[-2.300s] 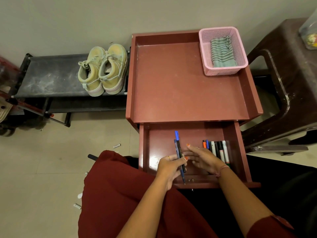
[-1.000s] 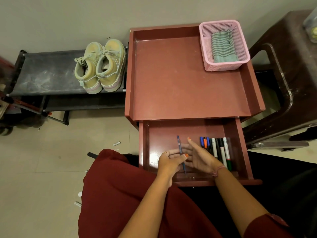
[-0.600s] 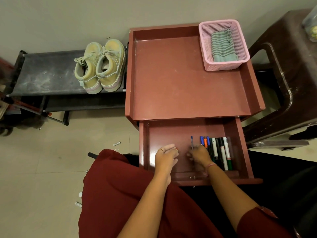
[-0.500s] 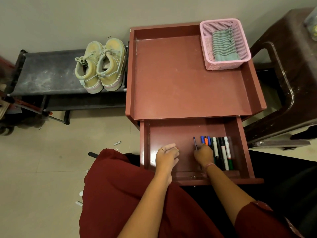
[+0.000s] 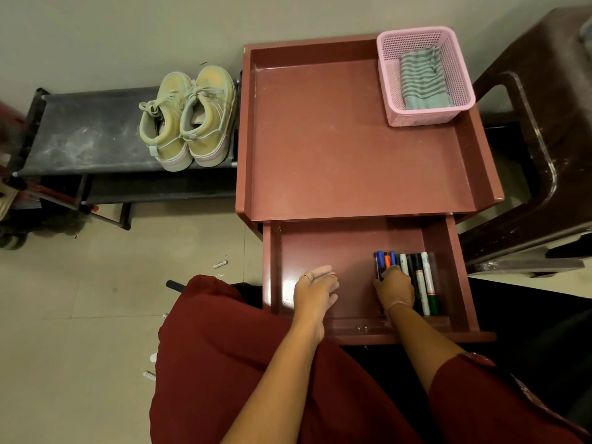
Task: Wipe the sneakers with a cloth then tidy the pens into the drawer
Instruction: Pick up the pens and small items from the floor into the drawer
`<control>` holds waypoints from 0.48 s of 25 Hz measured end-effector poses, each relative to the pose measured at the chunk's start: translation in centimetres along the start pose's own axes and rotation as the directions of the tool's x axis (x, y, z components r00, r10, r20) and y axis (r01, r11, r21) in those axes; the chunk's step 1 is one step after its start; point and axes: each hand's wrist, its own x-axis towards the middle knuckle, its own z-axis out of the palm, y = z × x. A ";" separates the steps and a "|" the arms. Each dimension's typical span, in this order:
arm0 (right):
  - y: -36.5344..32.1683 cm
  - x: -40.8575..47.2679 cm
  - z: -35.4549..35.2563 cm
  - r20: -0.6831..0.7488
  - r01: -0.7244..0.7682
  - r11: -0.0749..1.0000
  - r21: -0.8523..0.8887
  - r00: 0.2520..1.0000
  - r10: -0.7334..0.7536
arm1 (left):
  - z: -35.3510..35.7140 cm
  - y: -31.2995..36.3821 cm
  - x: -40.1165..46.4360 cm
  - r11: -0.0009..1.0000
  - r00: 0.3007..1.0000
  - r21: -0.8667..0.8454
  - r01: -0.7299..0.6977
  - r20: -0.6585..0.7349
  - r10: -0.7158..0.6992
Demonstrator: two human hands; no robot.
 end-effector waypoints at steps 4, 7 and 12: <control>0.2 0.2 0.0 0.023 -0.044 0.994 0.098 0.999 0.042 | 0.1 0.1 -0.1 1.000 1.000 -0.002 0.002 0.007 -0.002; 0.7 0.7 0.3 0.041 -0.087 0.990 0.108 0.996 0.083 | 0.1 0.1 0.0 1.000 1.000 -0.006 0.005 0.003 -0.005; 0.6 0.4 -1.1 0.082 -0.096 0.989 0.115 0.993 0.087 | -0.2 0.1 -0.2 1.000 1.000 -0.015 -0.008 0.014 0.008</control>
